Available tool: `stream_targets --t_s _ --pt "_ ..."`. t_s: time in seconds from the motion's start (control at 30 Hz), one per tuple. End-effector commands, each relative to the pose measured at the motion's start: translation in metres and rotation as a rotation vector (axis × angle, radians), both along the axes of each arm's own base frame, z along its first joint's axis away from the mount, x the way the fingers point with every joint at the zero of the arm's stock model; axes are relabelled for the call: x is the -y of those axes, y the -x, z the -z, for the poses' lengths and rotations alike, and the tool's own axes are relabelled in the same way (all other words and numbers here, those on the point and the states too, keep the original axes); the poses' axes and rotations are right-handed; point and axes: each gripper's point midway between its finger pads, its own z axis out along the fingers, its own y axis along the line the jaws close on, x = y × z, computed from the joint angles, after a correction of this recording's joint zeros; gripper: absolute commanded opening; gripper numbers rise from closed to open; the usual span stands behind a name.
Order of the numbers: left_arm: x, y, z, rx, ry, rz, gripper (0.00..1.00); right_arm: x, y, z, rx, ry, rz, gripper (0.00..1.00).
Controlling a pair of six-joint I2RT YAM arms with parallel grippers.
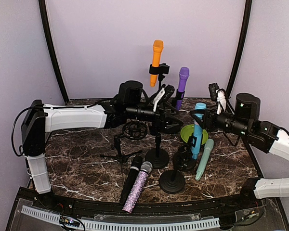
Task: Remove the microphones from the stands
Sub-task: Pick up the microphone stand with the microphone from the center of the board.
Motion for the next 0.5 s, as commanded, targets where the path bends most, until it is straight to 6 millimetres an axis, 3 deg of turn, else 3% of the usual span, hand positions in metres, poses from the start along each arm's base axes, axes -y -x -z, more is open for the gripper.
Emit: stream_targets --t_s 0.0,0.27,0.47 --pt "0.001 0.027 -0.021 0.020 0.043 0.191 0.72 -0.017 0.016 -0.070 0.254 -0.064 -0.251 0.09" --pt "0.007 0.030 0.003 0.011 0.000 0.246 0.72 -0.033 0.019 -0.074 0.295 -0.094 -0.459 0.08" --pt "0.011 0.026 0.025 0.002 -0.050 0.239 0.72 -0.039 0.028 -0.087 0.322 -0.124 -0.557 0.08"
